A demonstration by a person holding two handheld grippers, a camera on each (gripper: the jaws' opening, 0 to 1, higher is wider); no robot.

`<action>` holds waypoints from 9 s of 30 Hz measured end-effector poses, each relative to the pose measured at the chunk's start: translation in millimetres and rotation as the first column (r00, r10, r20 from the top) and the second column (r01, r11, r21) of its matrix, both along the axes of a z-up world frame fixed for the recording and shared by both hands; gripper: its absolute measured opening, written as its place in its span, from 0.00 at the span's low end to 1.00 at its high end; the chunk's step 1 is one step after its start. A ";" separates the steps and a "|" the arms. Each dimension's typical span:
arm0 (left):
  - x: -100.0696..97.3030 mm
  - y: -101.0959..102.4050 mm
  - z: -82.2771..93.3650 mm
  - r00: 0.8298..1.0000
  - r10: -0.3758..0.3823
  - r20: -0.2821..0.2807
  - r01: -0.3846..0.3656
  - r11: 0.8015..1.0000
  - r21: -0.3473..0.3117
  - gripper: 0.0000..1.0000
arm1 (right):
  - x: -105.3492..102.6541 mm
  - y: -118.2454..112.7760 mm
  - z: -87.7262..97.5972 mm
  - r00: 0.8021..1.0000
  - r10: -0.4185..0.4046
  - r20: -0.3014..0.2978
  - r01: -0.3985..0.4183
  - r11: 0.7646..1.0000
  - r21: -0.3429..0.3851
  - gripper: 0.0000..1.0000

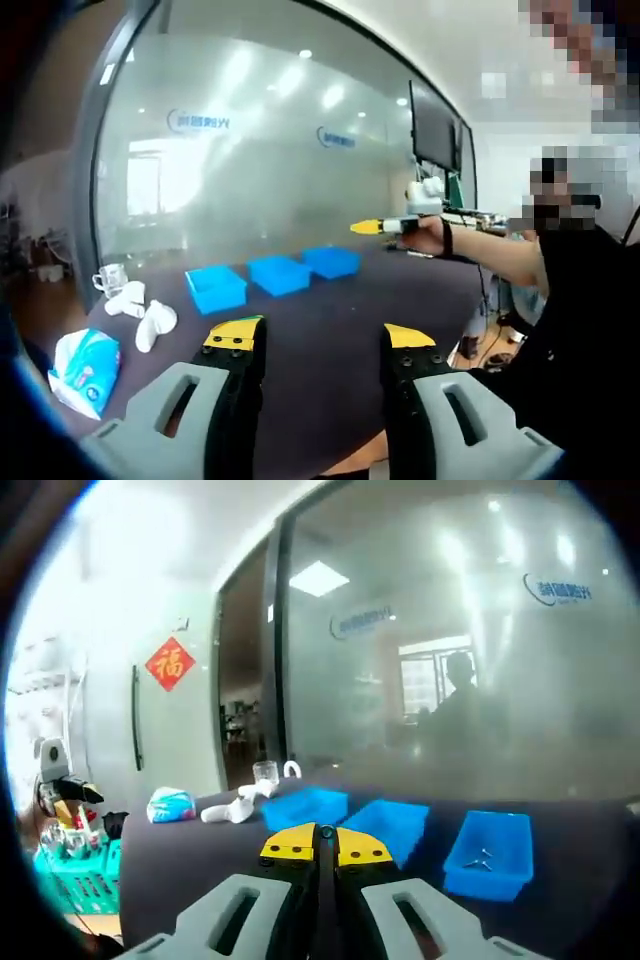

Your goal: Sort the screws, nuts, and washers into the corresponding bins

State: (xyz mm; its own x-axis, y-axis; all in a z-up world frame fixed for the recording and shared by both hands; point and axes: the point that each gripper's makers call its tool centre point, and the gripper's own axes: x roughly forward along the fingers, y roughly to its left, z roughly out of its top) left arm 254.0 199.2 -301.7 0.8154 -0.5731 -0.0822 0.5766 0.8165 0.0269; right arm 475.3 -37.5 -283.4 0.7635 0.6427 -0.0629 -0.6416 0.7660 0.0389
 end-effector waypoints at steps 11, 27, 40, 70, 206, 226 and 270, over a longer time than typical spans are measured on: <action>-1.6 4.6 4.2 1.000 0.003 0.007 -0.003 1.000 -0.004 0.44 | 87.2 22.3 -1.3 0.993 -0.120 0.013 0.121 0.990 -0.070 0.02; -2.8 5.4 16.1 0.999 0.022 0.026 -0.022 1.000 -0.010 0.44 | 169.7 52.3 -21.6 0.979 -0.205 -0.012 0.202 0.970 -0.134 0.02; -3.4 9.3 13.9 0.999 0.037 0.021 -0.037 0.999 -0.010 0.45 | 179.0 49.5 -33.1 0.976 -0.212 -0.055 0.205 0.973 -0.105 0.04; 11.9 10.9 23.2 0.998 0.035 0.048 -0.033 0.999 -0.035 0.46 | 31.3 -0.6 4.3 0.994 -0.073 0.079 0.077 0.995 -0.058 0.27; 11.0 14.8 -22.7 0.998 0.045 -0.036 -0.047 0.997 -0.056 0.46 | -34.8 20.7 -172.9 0.777 0.205 -0.596 -0.593 0.555 -0.583 0.10; 8.7 12.1 -14.2 0.999 0.037 -0.019 -0.038 0.998 -0.053 0.46 | -49.8 25.1 -160.3 0.793 0.238 -0.561 -0.581 0.571 -0.580 0.02; 16.3 19.6 -9.9 0.997 0.078 -0.020 -0.079 0.996 -0.052 0.46 | 59.2 32.5 -5.8 1.000 0.007 0.010 -0.006 0.995 -0.103 0.02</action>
